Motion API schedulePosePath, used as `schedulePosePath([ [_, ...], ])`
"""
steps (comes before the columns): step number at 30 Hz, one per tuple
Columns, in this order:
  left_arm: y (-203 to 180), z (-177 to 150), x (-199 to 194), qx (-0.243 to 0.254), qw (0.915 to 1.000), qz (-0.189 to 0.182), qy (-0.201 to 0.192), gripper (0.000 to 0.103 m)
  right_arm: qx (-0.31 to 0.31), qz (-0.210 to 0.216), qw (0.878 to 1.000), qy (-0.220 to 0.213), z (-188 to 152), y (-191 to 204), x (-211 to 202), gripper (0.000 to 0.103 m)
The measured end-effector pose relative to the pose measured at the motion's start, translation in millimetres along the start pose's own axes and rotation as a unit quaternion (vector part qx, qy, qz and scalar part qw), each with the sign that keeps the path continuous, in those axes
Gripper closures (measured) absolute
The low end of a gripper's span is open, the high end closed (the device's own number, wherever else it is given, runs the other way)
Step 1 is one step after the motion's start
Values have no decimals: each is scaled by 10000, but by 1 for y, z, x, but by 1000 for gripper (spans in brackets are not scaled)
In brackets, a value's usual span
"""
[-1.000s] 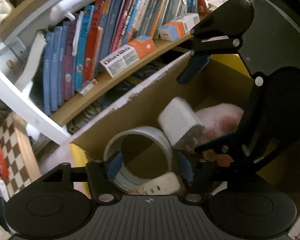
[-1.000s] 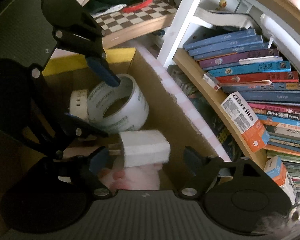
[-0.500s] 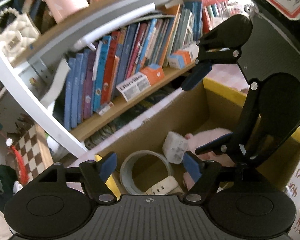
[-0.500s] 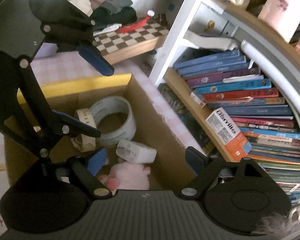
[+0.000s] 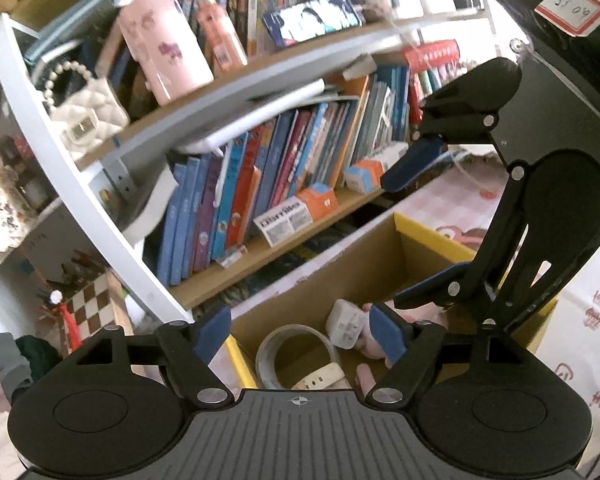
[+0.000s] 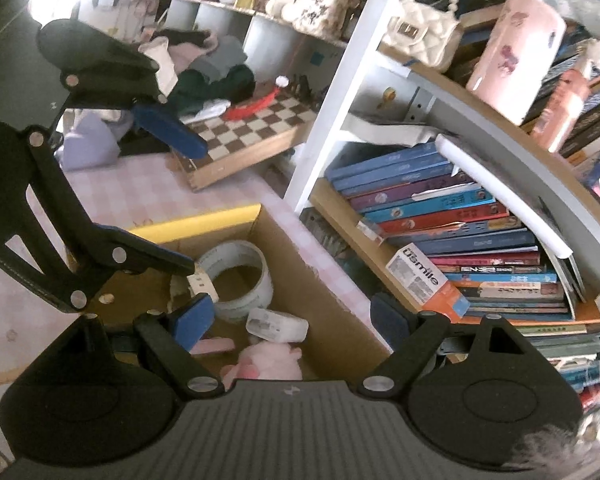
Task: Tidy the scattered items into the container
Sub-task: 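Open both grippers to release the tape roll and charger, then lift out, then move the left gripper toward the toy car while the right gripper approaches the white block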
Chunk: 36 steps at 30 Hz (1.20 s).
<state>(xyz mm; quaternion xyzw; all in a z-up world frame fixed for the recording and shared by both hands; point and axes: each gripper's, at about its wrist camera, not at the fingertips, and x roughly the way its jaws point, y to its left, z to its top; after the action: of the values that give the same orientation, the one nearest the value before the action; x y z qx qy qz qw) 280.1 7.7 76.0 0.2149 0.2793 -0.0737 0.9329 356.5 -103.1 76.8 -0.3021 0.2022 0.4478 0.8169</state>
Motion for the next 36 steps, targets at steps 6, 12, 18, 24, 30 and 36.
schedulePosePath([
  [6, -3, -1, -28, -60, 9998, -16, -204, 24, 205, -61, 9997, -115, 2, 6, -27, 18],
  [12, -5, -9, -51, -142, 9994, -30, -315, 23, 418, -159, 9989, -159, -1, 15, -54, 18],
  [18, -7, -20, -76, -301, 9987, -50, -412, 23, 614, -273, 9976, -141, -9, 27, -78, 18],
  [24, -9, -39, -102, -554, 9974, -91, -449, 23, 762, -416, 9962, -58, -24, 44, -104, 18],
  [30, -19, -57, -117, -777, 9961, -197, -367, 22, 1085, -523, 9926, 134, -48, 61, -130, 17],
  [36, -35, -72, -116, -1006, 9940, -369, -225, 22, 1583, -582, 9850, 372, -78, 78, -142, 15],
])
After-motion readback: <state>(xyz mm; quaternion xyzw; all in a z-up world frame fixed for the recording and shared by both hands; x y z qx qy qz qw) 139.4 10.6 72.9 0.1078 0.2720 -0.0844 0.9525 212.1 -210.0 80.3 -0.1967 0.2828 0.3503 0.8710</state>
